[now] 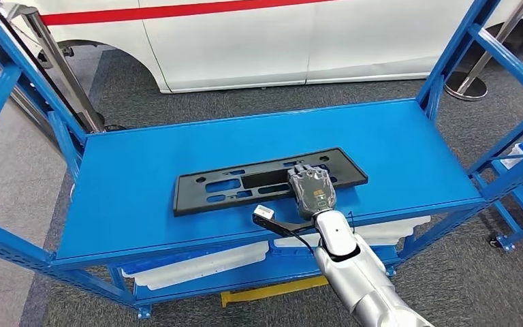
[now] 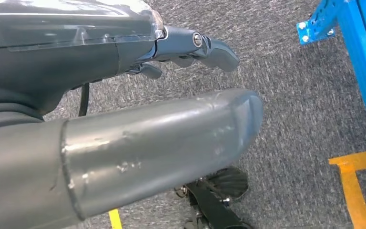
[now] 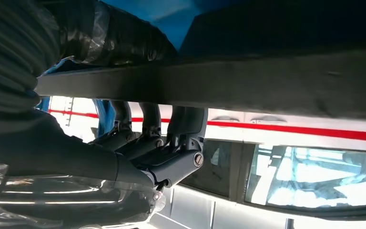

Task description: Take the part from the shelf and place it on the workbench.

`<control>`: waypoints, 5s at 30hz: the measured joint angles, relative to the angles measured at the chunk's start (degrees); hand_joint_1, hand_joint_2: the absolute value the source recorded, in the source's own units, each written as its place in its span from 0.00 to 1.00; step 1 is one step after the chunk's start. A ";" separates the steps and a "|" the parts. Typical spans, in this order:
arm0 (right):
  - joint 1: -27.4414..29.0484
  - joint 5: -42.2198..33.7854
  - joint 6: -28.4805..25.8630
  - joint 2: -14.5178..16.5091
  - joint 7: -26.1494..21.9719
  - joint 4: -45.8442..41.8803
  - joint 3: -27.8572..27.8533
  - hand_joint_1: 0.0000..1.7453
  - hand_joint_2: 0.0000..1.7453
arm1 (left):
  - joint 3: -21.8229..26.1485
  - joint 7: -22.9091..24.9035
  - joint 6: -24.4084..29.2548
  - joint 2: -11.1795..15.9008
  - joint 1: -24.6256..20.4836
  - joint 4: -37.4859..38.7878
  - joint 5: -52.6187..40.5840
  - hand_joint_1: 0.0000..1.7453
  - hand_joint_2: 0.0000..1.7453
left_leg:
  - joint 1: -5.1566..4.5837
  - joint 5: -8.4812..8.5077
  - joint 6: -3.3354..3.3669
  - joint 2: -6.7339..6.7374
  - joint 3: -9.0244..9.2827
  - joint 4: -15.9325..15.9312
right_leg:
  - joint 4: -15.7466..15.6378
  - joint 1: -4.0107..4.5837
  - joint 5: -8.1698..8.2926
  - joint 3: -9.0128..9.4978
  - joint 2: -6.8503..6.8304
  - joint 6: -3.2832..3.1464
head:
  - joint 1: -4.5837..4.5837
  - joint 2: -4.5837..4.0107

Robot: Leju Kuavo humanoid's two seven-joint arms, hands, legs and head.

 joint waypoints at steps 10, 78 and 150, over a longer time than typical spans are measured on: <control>0.98 -7.31 0.00 0.15 -4.88 -0.93 -0.38 1.00 1.00 | 0.42 -0.01 -0.14 -0.26 0.26 0.00 -0.07 0.00 0.00 | 0.67 -5.59 -2.05 0.07 -6.03 13.53 | -1.06 -0.34 0.41 0.86 0.03 -1.86 | -0.04 0.00; 26.28 -82.27 14.95 1.86 -31.83 -46.03 -0.93 0.98 1.00 | 10.17 0.31 -3.25 0.34 0.18 0.00 0.79 0.00 1.00 | 0.09 -0.18 0.27 0.16 0.06 0.22 | 0.51 -0.10 -0.98 0.51 0.39 -0.17 | 0.02 0.00; 54.45 -90.25 34.34 13.36 -43.86 -58.06 -55.67 0.98 1.00 | 19.46 -0.54 0.33 -3.14 1.29 -0.01 -3.19 0.00 1.00 | -0.02 -2.77 0.65 6.04 3.46 -0.78 | 2.41 -1.31 -3.38 2.17 -2.77 1.74 | 0.27 -0.01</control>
